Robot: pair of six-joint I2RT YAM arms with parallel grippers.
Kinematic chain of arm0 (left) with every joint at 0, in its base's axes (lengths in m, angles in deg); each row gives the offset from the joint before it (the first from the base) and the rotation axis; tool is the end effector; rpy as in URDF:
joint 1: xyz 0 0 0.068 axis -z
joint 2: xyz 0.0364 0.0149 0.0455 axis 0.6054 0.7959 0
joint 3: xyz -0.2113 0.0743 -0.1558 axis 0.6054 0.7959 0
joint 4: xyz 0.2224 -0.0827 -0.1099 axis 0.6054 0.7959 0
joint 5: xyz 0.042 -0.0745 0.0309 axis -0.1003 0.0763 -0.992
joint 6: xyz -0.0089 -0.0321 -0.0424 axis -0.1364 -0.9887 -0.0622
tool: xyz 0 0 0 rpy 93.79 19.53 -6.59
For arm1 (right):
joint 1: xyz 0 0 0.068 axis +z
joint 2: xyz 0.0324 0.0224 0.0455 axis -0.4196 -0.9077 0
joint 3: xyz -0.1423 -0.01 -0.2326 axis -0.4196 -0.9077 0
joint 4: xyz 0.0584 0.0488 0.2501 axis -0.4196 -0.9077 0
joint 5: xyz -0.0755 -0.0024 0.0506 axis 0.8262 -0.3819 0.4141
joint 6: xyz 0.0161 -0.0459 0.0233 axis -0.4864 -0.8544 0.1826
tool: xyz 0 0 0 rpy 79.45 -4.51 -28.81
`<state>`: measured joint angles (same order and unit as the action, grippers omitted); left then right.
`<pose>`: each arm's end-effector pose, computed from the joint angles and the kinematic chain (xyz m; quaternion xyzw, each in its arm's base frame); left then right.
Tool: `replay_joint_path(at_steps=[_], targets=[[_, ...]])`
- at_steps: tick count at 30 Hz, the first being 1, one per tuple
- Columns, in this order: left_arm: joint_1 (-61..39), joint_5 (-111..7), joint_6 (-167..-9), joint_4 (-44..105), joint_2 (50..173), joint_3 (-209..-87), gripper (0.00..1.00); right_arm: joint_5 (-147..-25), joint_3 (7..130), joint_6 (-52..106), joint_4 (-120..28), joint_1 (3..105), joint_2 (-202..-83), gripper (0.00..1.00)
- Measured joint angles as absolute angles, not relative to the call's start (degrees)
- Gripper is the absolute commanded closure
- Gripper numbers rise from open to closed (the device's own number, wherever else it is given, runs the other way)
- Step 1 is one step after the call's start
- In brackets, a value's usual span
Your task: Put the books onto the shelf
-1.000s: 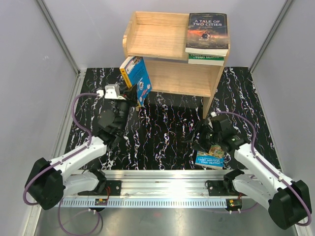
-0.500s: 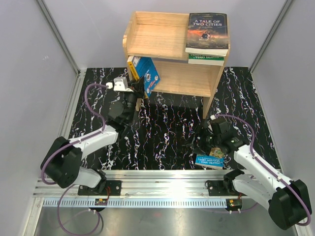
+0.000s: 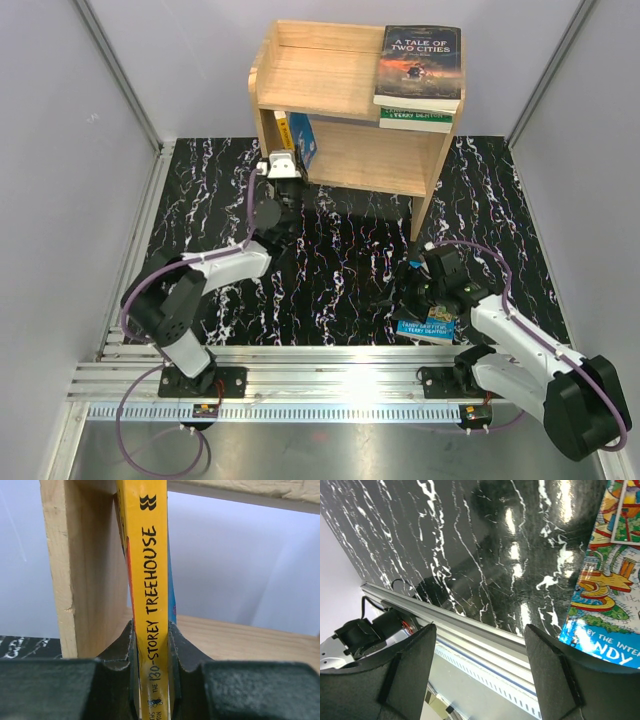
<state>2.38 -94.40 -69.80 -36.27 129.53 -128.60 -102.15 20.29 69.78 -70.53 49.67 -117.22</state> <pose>0.2838 -0.2092 0.3123 -0.0358 0.5508 -0.0867 0.8293 0.1562 0.0883 0.1834 0.1340 0.9207 0.3429 0.1297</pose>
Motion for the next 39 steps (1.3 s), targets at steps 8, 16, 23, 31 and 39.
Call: replay_joint_path(at_steps=[8, 16, 23, 31, 39], targets=[[2.53, -97.04, -59.98, -40.90, 136.24, -133.28, 1.00, -102.13, 18.87, 69.76, -69.72, 49.67, -117.83, 0.22], [1.05, -95.43, -61.53, -41.69, 138.10, -134.92, 1.00, -102.15, 18.63, 69.54, -68.47, 49.67, -118.97, 0.22], [-2.56, -92.06, -68.09, -41.56, 134.93, -130.98, 0.84, -102.18, 18.63, 69.14, -67.40, 49.67, -120.19, 0.22], [-3.35, -91.43, -70.56, -41.08, 133.12, -128.03, 0.25, -103.14, 18.63, 68.75, -66.03, 49.67, -122.47, 0.22], [-2.36, -89.90, -73.82, -39.59, 130.12, -125.15, 0.11, -103.44, 18.74, 68.55, -65.17, 49.67, -122.58, 0.22]])
